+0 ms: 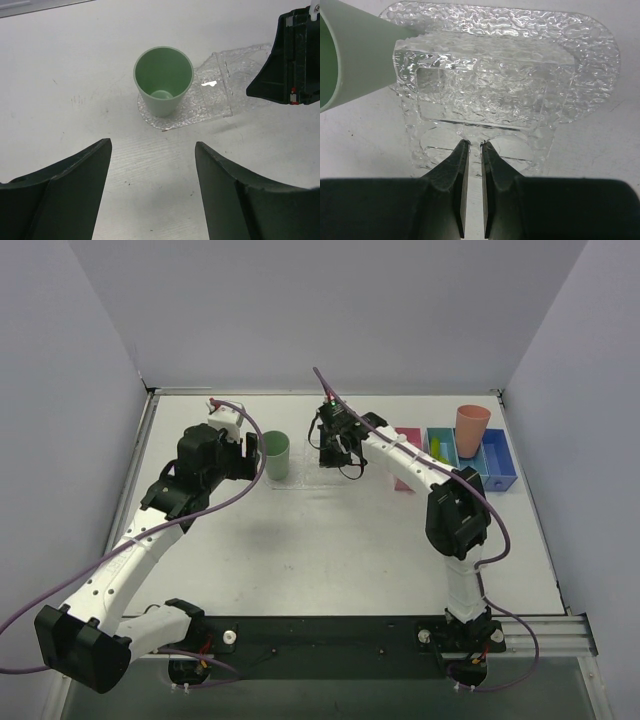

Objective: Prepare toiletry sets of a toothbrush and toothpaste on the tray

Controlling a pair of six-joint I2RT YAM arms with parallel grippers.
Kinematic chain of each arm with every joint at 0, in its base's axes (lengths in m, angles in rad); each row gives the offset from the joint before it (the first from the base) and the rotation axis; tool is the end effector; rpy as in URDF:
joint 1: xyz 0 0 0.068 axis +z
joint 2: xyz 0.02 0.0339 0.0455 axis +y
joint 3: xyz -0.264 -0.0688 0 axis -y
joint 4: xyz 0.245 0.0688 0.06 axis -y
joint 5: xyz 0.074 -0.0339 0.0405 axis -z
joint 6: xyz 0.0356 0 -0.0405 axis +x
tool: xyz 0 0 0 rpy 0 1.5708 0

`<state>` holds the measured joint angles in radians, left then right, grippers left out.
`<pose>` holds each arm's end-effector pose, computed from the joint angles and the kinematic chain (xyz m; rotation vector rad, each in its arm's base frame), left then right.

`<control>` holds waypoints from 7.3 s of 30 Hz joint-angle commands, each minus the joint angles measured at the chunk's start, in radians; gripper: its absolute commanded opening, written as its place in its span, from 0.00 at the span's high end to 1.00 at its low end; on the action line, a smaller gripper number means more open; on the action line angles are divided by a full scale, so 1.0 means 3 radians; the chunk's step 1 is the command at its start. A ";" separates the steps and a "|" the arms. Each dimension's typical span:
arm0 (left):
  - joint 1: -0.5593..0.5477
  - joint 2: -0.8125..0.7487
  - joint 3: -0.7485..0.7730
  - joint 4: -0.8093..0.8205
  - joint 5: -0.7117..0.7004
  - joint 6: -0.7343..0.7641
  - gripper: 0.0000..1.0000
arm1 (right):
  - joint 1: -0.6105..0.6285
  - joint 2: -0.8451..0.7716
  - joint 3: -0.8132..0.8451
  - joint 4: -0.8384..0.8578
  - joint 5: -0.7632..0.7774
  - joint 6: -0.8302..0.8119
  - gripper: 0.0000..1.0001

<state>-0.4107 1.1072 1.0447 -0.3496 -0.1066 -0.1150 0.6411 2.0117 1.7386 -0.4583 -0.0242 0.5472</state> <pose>0.2311 -0.0965 0.3504 0.2241 1.9753 -0.2354 0.3732 0.2796 0.2708 -0.1249 2.3834 0.6201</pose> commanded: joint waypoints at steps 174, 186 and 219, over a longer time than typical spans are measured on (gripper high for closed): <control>0.0443 0.0057 -0.0087 0.0245 0.0437 -0.0159 0.21 | -0.3068 -0.0825 -0.0866 0.1415 -0.0282 0.0277 0.53; 0.0433 0.0088 -0.0092 0.0245 0.0437 -0.0154 0.21 | -0.3062 -0.0713 -0.0749 0.1431 -0.0328 0.0364 0.54; 0.0408 0.0088 -0.0082 0.0235 0.0447 -0.0148 0.21 | -0.3032 -0.0897 -0.0979 0.0889 -0.0093 0.0032 0.68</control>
<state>-0.2832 1.1374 1.0100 -0.3294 0.0273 -0.1631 -0.2733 1.7870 1.4464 -0.1822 -0.0692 0.5697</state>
